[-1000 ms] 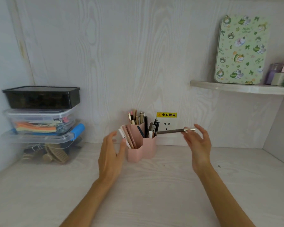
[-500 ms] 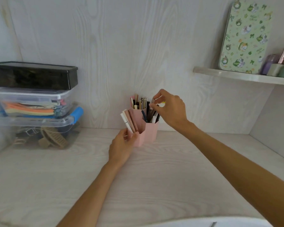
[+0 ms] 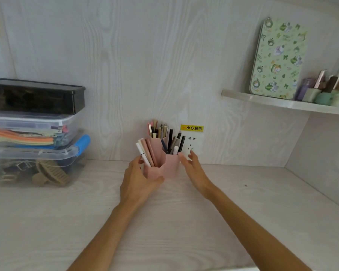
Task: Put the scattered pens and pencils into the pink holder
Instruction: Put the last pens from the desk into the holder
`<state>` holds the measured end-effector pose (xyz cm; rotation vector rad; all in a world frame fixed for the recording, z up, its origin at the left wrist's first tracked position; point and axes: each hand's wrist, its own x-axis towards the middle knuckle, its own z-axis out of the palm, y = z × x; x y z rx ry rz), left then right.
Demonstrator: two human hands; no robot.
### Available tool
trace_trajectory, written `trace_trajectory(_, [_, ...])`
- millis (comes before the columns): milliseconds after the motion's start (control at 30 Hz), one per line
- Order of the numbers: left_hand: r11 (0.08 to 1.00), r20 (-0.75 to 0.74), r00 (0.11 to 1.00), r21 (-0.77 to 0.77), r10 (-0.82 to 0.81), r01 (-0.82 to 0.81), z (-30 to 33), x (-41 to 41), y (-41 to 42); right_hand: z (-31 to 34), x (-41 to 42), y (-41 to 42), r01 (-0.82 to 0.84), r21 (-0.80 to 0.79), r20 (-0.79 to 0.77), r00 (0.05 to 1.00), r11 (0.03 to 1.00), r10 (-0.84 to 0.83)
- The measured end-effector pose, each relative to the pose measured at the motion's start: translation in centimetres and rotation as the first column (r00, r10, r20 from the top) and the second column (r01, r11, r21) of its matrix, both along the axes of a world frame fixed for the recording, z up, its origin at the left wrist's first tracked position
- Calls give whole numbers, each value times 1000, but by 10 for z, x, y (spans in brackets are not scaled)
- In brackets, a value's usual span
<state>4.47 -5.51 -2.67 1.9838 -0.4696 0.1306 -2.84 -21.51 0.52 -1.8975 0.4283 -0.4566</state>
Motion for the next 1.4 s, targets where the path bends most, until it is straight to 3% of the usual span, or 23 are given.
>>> trace_trajectory(67, [1000,-6,1000,20,7,-7,0,0,-1,-5,1,5,-144,18,-67,987,989,145])
trace_trajectory(133, [999,2,1000,41,11,-11,2,1,1,-7,3,10,-182,-37,-18,983,983,181])
trace_trajectory(300, [997,31,998,52,-54,53,10,-3,1,-15,-4,8,68,-241,40,997,968,-59])
trace_trajectory(567, [955,70,957,121,-281,272,12,-46,-78,-14,-78,-72,252,-425,18,963,870,-271])
trace_trajectory(733, [886,120,881,140,-459,442,13,-81,-173,-11,-135,-145,434,-464,-11,869,773,-495])
trace_trajectory(967, [837,38,846,175,-532,518,18,-116,-299,1,-177,-232,644,-452,-20,685,617,-729])
trace_trajectory(1033, [832,30,841,171,-540,528,18,-120,-329,4,-180,-251,660,-512,-24,629,550,-777])
trace_trajectory(1200, [805,34,823,234,-567,545,21,-117,-377,12,-179,-282,589,-656,-11,618,472,-786])
trace_trajectory(1400, [788,7,799,170,-601,591,17,-115,-401,12,-180,-296,598,-655,23,627,462,-779])
